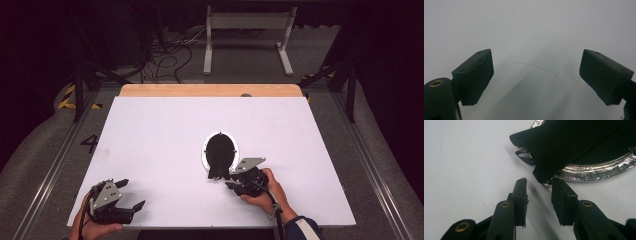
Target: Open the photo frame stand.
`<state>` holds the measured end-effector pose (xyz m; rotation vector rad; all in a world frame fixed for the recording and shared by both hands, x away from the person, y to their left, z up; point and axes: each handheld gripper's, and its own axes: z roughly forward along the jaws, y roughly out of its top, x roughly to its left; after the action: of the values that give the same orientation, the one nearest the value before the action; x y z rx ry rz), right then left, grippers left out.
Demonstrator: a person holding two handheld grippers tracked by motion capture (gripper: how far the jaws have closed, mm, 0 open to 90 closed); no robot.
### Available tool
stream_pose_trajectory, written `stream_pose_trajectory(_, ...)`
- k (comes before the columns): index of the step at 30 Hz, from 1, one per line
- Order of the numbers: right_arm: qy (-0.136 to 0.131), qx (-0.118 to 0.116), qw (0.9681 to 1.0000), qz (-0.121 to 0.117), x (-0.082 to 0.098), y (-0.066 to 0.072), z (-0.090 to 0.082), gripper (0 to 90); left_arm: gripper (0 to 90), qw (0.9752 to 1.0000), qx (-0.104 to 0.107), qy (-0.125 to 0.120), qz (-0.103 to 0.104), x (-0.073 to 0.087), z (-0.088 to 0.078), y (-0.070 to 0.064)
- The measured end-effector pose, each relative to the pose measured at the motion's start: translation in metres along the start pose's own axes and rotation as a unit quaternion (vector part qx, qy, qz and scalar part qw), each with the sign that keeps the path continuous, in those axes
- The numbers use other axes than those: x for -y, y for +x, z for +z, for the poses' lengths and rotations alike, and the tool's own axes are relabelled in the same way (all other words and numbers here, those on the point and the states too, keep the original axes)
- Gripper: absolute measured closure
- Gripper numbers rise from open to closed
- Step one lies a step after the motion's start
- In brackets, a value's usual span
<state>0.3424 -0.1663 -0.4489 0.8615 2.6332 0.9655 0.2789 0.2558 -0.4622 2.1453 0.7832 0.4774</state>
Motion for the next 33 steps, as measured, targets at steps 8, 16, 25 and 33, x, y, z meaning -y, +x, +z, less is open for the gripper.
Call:
stream_pose_trajectory(8,-0.008,-0.002,0.9998,0.019,-0.001,-0.004,0.001,68.7,13.6,0.9999,-0.001,0.01,0.006,-0.001,0.003,-0.003)
stream_pose_trajectory(16,-0.024,-0.025,0.9983,0.048,-0.002,-0.01,0.005,66.1,13.5,0.9997,-0.003,0.021,0.011,-0.002,0.005,-0.003)
stream_pose_trajectory(25,-0.041,-0.057,0.9934,0.091,-0.003,-0.016,0.008,60.4,13.5,0.9997,-0.002,0.022,0.011,-0.002,0.007,-0.003)
stream_pose_trajectory(33,-0.074,-0.098,0.9827,0.139,-0.004,-0.023,0.007,55.9,13.5,0.9988,-0.014,0.041,0.02,-0.005,0.013,-0.008)
